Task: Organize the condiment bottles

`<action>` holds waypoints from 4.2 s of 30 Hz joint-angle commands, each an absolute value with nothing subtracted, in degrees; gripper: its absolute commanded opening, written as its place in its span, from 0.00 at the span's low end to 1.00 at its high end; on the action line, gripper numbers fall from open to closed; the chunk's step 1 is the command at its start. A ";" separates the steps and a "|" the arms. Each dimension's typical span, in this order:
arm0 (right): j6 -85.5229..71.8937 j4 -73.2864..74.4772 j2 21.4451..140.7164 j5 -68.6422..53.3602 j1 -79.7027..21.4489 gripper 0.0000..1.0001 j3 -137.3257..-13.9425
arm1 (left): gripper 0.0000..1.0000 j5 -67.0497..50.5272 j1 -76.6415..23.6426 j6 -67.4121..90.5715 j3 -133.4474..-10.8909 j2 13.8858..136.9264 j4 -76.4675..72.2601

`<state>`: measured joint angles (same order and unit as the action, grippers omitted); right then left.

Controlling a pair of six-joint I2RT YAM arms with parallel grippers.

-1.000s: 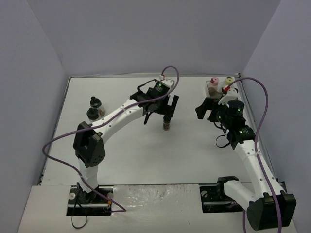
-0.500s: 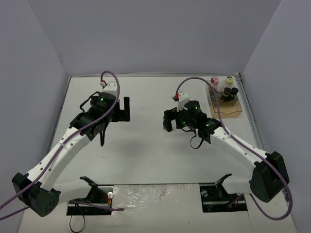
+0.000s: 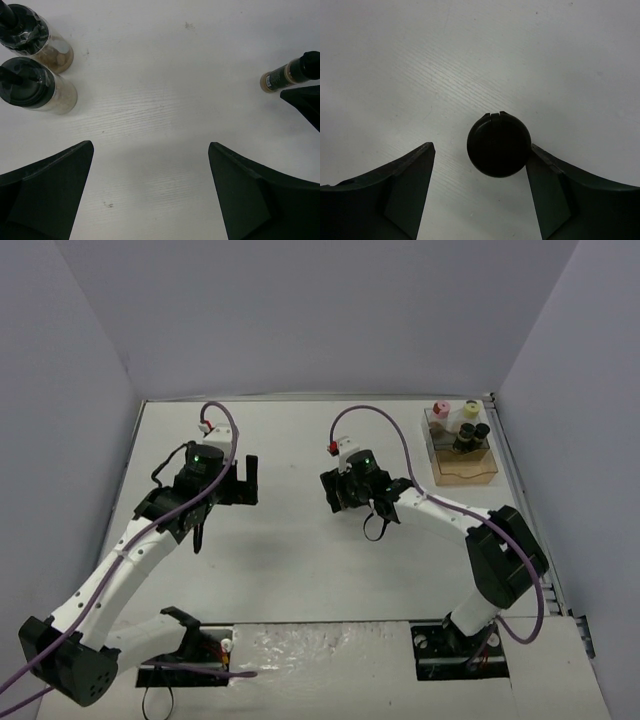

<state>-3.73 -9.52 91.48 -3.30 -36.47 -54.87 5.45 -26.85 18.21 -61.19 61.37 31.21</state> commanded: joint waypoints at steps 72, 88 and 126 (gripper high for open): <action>-13.09 -8.53 100.12 2.99 2.11 0.74 -76.47 | 0.97 4.83 -15.56 24.33 -63.89 59.42 29.20; -16.17 -7.66 68.98 -14.33 1.14 0.98 -56.34 | 0.97 8.89 -2.62 27.23 -69.80 72.31 35.94; -16.35 -10.10 63.96 -16.54 0.66 0.98 -52.36 | 0.18 1.21 -13.95 26.14 -79.55 93.93 37.79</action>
